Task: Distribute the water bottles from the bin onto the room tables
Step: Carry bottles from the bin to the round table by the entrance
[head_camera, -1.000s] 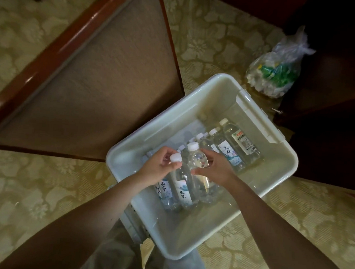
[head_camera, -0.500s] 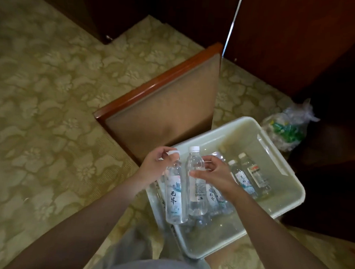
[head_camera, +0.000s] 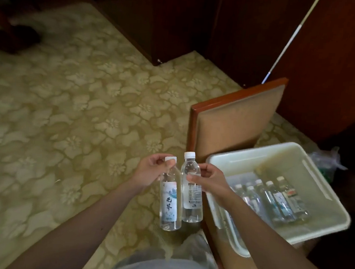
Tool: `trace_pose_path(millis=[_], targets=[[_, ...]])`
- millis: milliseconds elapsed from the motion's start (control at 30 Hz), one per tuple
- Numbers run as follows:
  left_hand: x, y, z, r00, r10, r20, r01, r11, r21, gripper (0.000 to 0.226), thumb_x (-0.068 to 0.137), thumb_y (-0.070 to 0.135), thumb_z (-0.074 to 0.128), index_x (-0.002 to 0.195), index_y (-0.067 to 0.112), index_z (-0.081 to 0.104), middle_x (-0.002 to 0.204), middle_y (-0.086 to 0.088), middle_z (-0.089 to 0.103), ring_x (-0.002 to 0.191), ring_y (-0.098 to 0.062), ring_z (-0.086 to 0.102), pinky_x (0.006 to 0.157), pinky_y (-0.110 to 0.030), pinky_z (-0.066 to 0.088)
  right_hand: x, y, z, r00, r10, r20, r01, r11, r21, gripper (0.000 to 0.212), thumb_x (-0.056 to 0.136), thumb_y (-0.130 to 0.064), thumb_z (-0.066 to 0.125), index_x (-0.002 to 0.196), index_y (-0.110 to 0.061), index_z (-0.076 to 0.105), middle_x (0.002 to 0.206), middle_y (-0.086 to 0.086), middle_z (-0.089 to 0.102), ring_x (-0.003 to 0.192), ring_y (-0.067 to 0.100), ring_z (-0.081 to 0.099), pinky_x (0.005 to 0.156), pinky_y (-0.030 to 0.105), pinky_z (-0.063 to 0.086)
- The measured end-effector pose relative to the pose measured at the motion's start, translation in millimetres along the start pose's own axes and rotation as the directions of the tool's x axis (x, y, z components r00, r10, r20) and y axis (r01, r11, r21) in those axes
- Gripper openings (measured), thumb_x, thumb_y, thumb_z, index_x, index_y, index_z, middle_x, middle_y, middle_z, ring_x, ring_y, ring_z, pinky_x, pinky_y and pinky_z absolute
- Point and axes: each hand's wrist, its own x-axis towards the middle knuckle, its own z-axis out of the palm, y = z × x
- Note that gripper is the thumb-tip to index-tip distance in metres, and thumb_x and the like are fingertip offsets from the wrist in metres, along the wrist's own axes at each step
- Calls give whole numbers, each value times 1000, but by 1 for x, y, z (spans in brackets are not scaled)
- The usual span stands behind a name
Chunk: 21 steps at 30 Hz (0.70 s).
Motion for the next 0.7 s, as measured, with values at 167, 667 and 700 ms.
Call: trace_pose_path(millis=[167, 667, 700], targets=[[-45, -4, -97, 986, -30, -165, 24, 999, -41, 14, 81, 28, 79, 94, 24, 76, 95, -13, 75, 81, -24, 64, 86, -51, 55, 2, -24, 97, 992, -17, 126, 24, 998, -54, 58, 57, -27, 95, 107, -16, 67, 104, 5, 76, 100, 28, 72, 89, 47, 57], [-122, -7, -320, 838, -113, -534, -41, 962, -269, 39, 76, 25, 83, 109, 9, 70, 98, -8, 77, 85, -18, 73, 68, -28, 59, 41, -111, 340, 872, -19, 490, 146, 964, -221, 51, 65, -1, 88, 109, -11, 64, 109, 17, 70, 97, 30, 71, 88, 45, 59], [-120, -6, -331, 831, -115, -544, -46, 961, -273, 36, 76, 24, 82, 107, 9, 70, 97, -7, 77, 82, -16, 73, 66, -26, 58, 48, -117, 353, 863, -17, 505, 158, 959, -237, 49, 66, -1, 88, 108, -13, 64, 108, 16, 70, 96, 28, 72, 86, 42, 60]])
